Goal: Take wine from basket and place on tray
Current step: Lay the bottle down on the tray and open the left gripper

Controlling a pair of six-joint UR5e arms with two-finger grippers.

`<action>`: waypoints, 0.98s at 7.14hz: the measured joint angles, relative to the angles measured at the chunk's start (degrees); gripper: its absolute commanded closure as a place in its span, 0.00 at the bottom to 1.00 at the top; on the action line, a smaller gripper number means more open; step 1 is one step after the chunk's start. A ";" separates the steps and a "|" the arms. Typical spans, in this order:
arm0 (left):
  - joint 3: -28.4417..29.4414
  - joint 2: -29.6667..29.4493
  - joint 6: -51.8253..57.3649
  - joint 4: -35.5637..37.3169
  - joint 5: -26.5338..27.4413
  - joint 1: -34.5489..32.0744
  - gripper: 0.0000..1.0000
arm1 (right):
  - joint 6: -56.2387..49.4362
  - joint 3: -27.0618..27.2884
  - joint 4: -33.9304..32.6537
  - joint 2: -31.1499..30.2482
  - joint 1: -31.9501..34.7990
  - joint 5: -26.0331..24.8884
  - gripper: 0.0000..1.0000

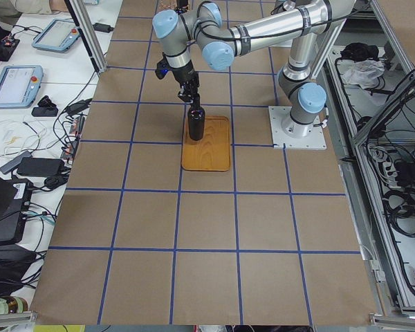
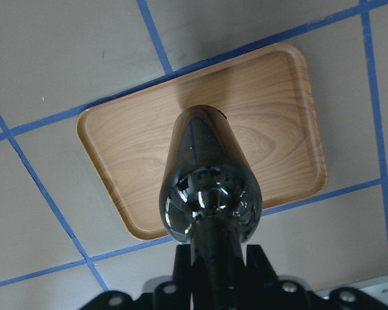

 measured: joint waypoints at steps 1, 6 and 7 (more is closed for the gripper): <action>-0.08 -0.97 0.37 -0.14 0.13 0.24 1.00 | -0.02 0.01 0.02 0.00 0.00 -0.03 0.00; -1.84 -1.62 0.69 -2.70 0.27 1.26 1.00 | -0.24 0.27 -0.14 0.00 0.08 -0.08 0.00; -1.97 -1.68 0.77 -2.58 0.27 2.18 0.53 | -0.24 0.27 -0.16 0.00 0.10 -0.09 0.00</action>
